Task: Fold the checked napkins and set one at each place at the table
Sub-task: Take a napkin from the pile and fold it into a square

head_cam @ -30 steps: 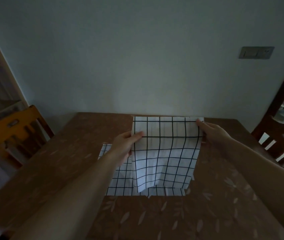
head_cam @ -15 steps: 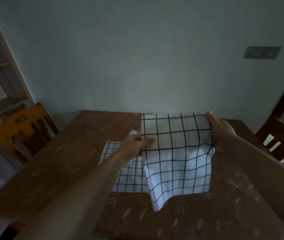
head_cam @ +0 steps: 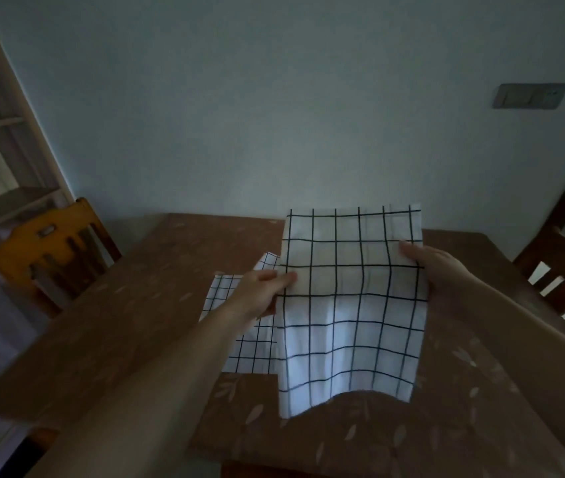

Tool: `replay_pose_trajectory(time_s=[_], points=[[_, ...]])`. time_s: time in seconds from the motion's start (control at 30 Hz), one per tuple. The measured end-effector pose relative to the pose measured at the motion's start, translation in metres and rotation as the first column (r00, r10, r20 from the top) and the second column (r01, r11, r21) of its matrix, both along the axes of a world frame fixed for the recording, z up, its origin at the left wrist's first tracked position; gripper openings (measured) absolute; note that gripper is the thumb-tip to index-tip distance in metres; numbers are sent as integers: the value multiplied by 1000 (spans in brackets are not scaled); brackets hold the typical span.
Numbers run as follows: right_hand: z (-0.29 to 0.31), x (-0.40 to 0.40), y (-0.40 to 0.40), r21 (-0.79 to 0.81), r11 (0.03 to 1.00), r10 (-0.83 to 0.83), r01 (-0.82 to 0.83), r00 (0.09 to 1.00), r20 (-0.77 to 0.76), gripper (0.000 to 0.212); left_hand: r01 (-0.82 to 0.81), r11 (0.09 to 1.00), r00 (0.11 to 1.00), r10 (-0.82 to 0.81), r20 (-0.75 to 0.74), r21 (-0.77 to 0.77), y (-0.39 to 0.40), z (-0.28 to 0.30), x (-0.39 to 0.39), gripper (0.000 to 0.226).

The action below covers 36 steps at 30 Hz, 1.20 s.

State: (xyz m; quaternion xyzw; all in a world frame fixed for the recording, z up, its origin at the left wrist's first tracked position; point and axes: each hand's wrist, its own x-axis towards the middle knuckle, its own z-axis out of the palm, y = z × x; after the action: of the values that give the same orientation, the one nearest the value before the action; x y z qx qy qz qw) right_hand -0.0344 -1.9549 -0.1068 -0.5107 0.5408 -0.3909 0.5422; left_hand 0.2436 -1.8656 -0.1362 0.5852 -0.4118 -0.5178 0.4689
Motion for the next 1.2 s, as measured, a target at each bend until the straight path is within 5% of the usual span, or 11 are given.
replay_pose_trajectory(time_s=[0.03, 0.1, 0.2, 0.3, 0.37, 0.47, 0.73, 0.93, 1.03, 1.2], points=[[-2, -3, -1, 48, 998, 47, -43, 996, -71, 60, -46, 999, 999, 45, -30, -13, 1, 1, -2, 40], [-9, -5, 6, 139, 970, 224, -200, 957, -182, 38, -111, 993, 993, 109, -40, -44, 0, 3, -3, 28], [-20, -6, 11, 191, 934, 338, -300, 918, -207, 27, -157, 986, 988, 156, -11, -53, -4, -1, 3, 49], [-28, -4, 5, 105, 971, 227, -216, 969, -102, 57, -67, 997, 998, 67, 4, 22, -4, -5, 7, 70], [-29, -3, 3, 74, 986, 153, -150, 987, -49, 59, 49, 990, 999, -50, 4, 132, -1, -9, 8, 80], [-27, -1, 5, 51, 997, 60, -58, 997, -53, 52, 105, 977, 993, -112, 27, 186, 2, -17, 9, 56], [-31, 1, 8, -6, 999, -52, 52, 994, -94, 49, -73, 994, 997, 70, 41, 77, -6, -19, 4, 74], [-49, -16, -10, -66, 998, 4, -12, 992, -125, 88, -169, 983, 983, 174, 64, -72, -2, -11, -2, 62], [-32, -7, 10, -69, 997, 20, -28, 993, -119, 73, -183, 972, 976, 198, 92, -148, 3, -2, -8, 50], [-26, -11, 19, -214, 962, 75, -169, 919, -388, 46, -161, 976, 976, 180, 126, -144, 2, 4, -8, 28]])
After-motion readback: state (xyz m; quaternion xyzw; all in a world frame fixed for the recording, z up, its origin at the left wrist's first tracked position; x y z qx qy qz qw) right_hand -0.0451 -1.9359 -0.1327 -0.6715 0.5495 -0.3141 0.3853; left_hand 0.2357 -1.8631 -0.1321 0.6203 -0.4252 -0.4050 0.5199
